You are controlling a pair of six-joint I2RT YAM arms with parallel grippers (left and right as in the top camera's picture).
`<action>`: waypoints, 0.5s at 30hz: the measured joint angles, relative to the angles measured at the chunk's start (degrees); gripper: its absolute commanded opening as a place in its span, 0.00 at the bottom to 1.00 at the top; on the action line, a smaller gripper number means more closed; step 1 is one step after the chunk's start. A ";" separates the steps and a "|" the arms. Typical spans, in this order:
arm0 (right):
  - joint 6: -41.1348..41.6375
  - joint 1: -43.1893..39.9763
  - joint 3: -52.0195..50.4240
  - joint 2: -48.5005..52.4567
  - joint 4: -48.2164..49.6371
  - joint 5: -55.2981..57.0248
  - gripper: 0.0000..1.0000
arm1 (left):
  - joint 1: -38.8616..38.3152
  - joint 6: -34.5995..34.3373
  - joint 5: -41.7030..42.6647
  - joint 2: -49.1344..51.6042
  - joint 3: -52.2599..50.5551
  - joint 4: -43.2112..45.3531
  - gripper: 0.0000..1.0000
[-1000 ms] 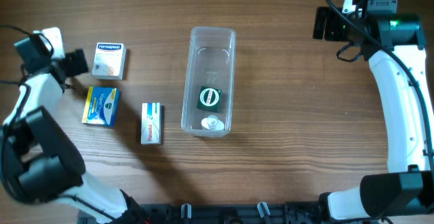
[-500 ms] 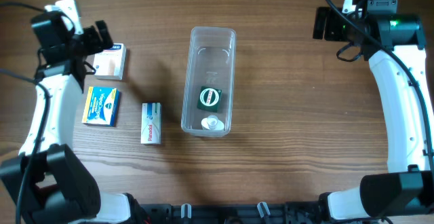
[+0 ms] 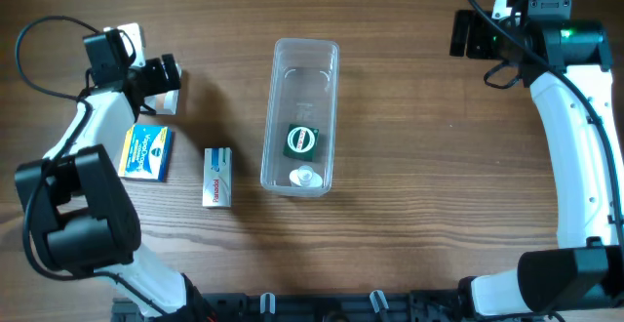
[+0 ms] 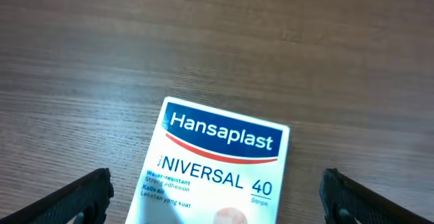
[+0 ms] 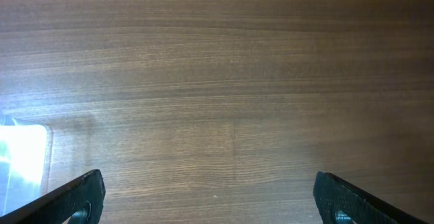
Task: Pack container
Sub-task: 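Grasp the white Hansaplast box with the left gripper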
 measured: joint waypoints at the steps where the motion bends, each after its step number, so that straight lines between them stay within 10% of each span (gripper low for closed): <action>1: 0.00 0.00 0.00 0.02 0.00 0.00 1.00 | 0.00 0.20 -0.04 0.59 0.00 0.07 0.98; 15: 0.00 0.00 0.00 0.00 0.00 0.00 1.00 | 0.00 1.03 -1.51 5.84 0.00 0.09 0.75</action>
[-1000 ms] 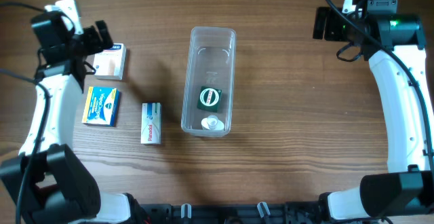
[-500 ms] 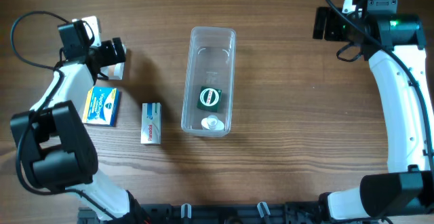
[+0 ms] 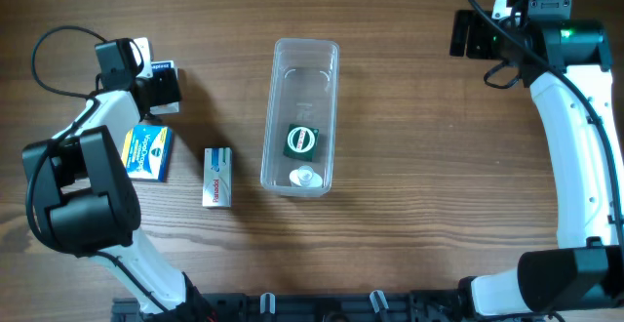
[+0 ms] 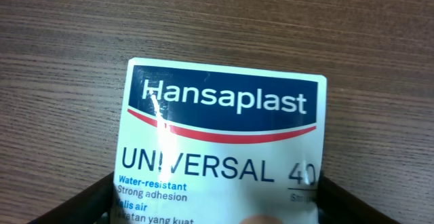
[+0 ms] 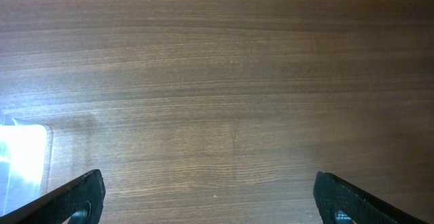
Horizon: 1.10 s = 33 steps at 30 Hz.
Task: Pack container
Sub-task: 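Grasp the white Hansaplast box with the left gripper, then lift the Hansaplast box with the left gripper over the container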
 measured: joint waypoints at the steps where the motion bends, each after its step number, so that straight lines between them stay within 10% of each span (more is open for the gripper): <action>1: 0.00 0.00 0.00 0.02 0.00 0.00 1.00 | 0.00 0.00 -0.02 0.00 0.00 0.00 0.75; 17: 0.00 0.00 0.00 0.00 0.00 0.00 1.00 | -1.42 0.00 -3.45 -14.43 0.00 2.54 0.76; 33: 0.00 0.00 0.00 0.00 0.00 0.00 1.00 | -25.33 0.90 2.36 -28.00 0.00 3.52 0.74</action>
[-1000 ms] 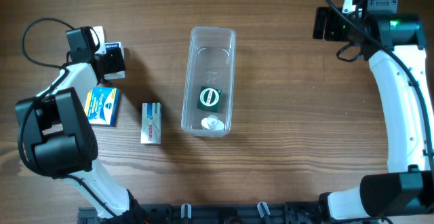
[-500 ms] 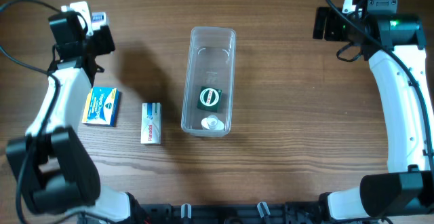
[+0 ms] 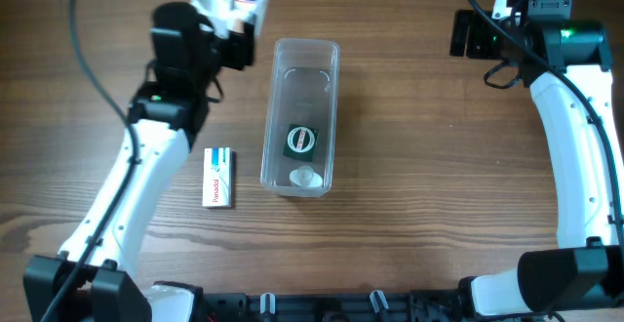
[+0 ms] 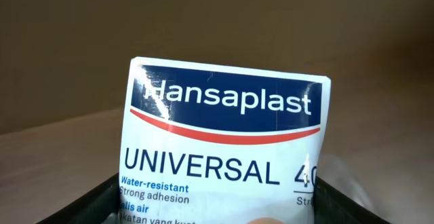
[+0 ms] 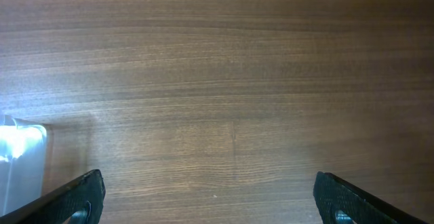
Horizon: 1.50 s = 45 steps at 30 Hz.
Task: Pack container
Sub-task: 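Lift the Hansaplast box with the left gripper over the container, then lower the Hansaplast box into the container and open the left gripper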
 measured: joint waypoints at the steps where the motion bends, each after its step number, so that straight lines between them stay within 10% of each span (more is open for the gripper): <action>1: 0.00 0.00 0.00 0.00 0.00 0.00 1.00 | -1.97 0.00 0.02 0.00 0.00 -1.27 0.74; 23: 0.00 0.00 0.00 0.00 0.00 0.00 1.00 | -18.01 -26.69 -10.10 5.60 0.00 -12.79 0.70; 45: 0.00 0.00 0.00 0.00 0.00 0.00 1.00 | -18.78 -30.71 -14.51 18.80 0.00 -5.84 0.69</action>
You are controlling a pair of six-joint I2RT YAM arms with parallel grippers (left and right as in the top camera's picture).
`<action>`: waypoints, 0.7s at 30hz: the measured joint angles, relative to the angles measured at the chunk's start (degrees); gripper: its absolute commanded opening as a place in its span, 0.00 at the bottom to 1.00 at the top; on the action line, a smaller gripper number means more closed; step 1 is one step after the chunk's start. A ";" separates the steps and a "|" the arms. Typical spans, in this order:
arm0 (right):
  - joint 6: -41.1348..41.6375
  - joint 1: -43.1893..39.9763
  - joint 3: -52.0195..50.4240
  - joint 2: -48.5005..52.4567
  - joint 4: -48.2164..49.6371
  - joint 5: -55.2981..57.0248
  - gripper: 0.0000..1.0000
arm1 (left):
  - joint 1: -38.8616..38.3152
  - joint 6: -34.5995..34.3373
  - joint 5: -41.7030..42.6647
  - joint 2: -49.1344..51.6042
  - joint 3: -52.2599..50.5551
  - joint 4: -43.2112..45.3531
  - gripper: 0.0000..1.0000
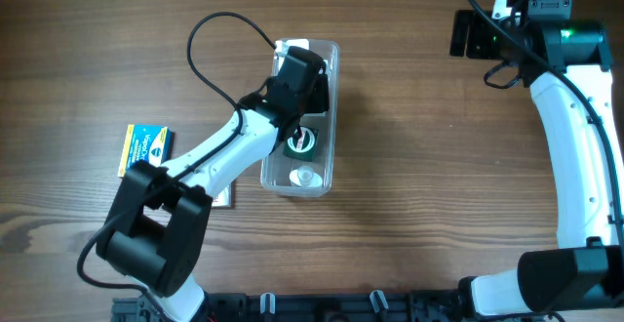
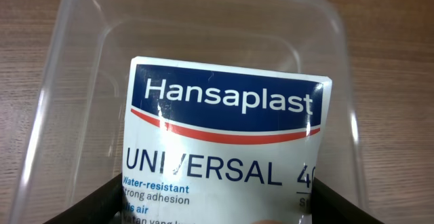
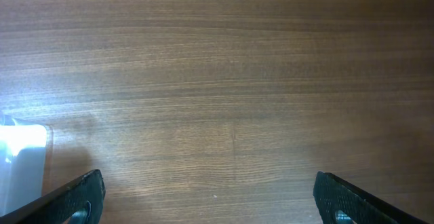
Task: Pack container
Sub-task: 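Lower the Hansaplast box into the container and open the left gripper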
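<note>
The clear plastic container stands at the table's middle, holding a green-and-black round item and a white round item. My left gripper is over its far half, shut on a white and blue Hansaplast plaster box, which in the left wrist view hangs inside the container's walls. Both fingers press the box's sides. My right gripper is open over bare wood at the far right. A blue and yellow box lies at the left. A white box is mostly hidden under my left arm.
The right arm runs along the table's right side. A black cable loops from the left arm over the table behind the container. In the right wrist view a corner of the container shows at the left edge.
My left gripper has moved with the plaster box from high up at the container's far left to over the container's far half, with the box now inside its walls. The right arm is unchanged.
My left gripper was open around the plaster box at the table's far left. Then it was shut on the box there. Later it held the box raised beside the container's far left corner, and now holds it within the container's far half.
</note>
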 measured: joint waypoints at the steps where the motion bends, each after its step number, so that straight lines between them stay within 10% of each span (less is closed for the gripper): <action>1: 0.00 0.00 0.00 0.02 -0.02 0.00 1.00 | 0.00 0.00 -0.20 0.57 0.00 0.31 0.70; 16: 0.00 0.00 0.00 0.00 0.00 0.00 1.00 | 0.02 0.72 -1.70 5.99 0.00 5.99 0.71; 21: 0.00 0.00 0.00 0.00 0.00 0.00 1.00 | 0.02 1.86 -2.34 6.01 0.00 6.23 0.87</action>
